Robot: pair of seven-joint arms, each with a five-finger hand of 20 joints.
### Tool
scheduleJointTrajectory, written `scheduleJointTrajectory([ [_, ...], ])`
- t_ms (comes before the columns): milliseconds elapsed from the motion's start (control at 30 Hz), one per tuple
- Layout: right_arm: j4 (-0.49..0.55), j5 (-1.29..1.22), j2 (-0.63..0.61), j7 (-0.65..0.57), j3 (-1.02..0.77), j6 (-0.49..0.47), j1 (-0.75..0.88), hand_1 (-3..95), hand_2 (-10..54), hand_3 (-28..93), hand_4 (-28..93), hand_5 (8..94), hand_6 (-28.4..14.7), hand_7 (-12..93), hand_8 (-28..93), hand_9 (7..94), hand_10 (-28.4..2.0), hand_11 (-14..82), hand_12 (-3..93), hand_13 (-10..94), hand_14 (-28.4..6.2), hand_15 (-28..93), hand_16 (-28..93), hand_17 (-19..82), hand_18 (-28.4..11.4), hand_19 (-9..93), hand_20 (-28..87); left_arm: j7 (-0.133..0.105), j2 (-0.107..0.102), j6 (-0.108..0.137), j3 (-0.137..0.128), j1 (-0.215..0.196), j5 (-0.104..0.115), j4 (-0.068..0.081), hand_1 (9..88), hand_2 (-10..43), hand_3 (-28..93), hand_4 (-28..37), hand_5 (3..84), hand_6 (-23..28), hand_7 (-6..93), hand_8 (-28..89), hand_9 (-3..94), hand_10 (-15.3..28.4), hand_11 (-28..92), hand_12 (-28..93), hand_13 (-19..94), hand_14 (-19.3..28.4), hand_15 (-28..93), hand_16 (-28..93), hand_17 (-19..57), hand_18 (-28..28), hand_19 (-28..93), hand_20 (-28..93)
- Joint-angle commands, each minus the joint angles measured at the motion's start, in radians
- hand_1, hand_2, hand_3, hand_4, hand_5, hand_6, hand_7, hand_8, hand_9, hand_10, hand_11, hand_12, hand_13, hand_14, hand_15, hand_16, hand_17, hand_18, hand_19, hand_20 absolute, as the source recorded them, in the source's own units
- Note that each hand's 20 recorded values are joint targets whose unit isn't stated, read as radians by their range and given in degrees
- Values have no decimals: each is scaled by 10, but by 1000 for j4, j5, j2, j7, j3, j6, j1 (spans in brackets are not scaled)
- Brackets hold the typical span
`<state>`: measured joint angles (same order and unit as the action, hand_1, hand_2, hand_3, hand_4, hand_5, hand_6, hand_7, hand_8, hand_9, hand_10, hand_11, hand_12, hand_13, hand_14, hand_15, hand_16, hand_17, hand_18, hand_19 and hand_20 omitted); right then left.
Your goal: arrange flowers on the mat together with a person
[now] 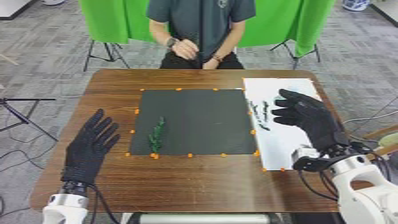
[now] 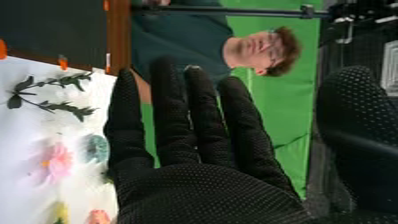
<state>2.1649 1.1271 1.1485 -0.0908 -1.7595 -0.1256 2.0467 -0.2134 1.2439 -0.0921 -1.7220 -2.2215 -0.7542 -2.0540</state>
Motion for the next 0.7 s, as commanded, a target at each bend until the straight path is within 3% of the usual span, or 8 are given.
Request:
scheduleJointTrajectory([
  [33,9,175,-109,50,-1,203,-4,231,-76,749,-275,392,-76,169,-102,421,-137,198,213,392,-126,357,199,144,-208,589,337,-8,-20,24,-28,-37,7,-15,266,-12,683,-264,244,13,192,-107,187,102,195,170,164,115,152,61,-128,198,387,121],
  [133,37,414,-178,-37,-28,400,27,418,-93,464,-282,441,-82,220,-128,472,-131,311,222,453,-117,496,161,202,-194,680,374,-12,-22,22,-25,-41,6,-14,266,-12,683,-265,245,13,193,-107,187,101,194,171,165,115,153,61,-128,198,387,121],
  [200,41,625,-219,-115,-50,492,58,494,-95,349,-278,504,-75,263,-138,540,-142,363,237,527,-115,552,156,233,-185,712,380,-11,-19,20,-21,-38,7,-11,265,-13,684,-264,245,13,193,-107,188,101,194,172,166,116,154,61,-128,198,387,121],
  [233,48,742,-226,-174,-77,489,78,517,-95,322,-274,538,-68,282,-140,583,-144,389,256,565,-113,579,164,249,-183,724,384,-11,-19,16,-20,-34,7,-9,266,-12,684,-264,244,13,193,-107,187,101,194,172,166,116,153,61,-128,198,386,121],
  [300,52,891,-255,-278,-84,471,91,495,-95,409,-280,576,-58,307,-140,616,-145,410,274,594,-116,605,178,266,-187,741,393,-8,-21,11,-20,-28,7,-6,266,-12,683,-264,244,12,193,-107,187,101,193,172,166,116,154,61,-128,198,386,121],
  [400,63,1092,-264,-444,-100,321,110,466,-95,447,-282,593,-53,327,-139,626,-146,435,297,606,-116,630,194,275,-191,758,405,-11,-27,10,-20,-25,7,-5,266,-13,683,-264,244,12,192,-107,187,100,193,172,166,115,154,61,-128,198,386,121],
  [600,44,1213,-268,-563,-82,20,102,388,-95,425,-283,573,-59,318,-130,576,-153,473,342,551,-128,679,217,255,-193,765,418,5,-23,0,-34,-36,1,-13,267,-13,683,-264,244,12,191,-107,187,100,191,173,166,116,153,61,-128,198,385,122],
  [700,22,1211,-272,-573,-72,-27,102,385,-95,380,-283,567,-70,291,-122,560,-158,467,340,531,-135,681,210,246,-192,760,415,-1,-25,-8,-28,-26,-3,-9,267,-13,683,-263,244,12,191,-106,188,101,194,175,167,116,152,60,-128,197,385,122],
])
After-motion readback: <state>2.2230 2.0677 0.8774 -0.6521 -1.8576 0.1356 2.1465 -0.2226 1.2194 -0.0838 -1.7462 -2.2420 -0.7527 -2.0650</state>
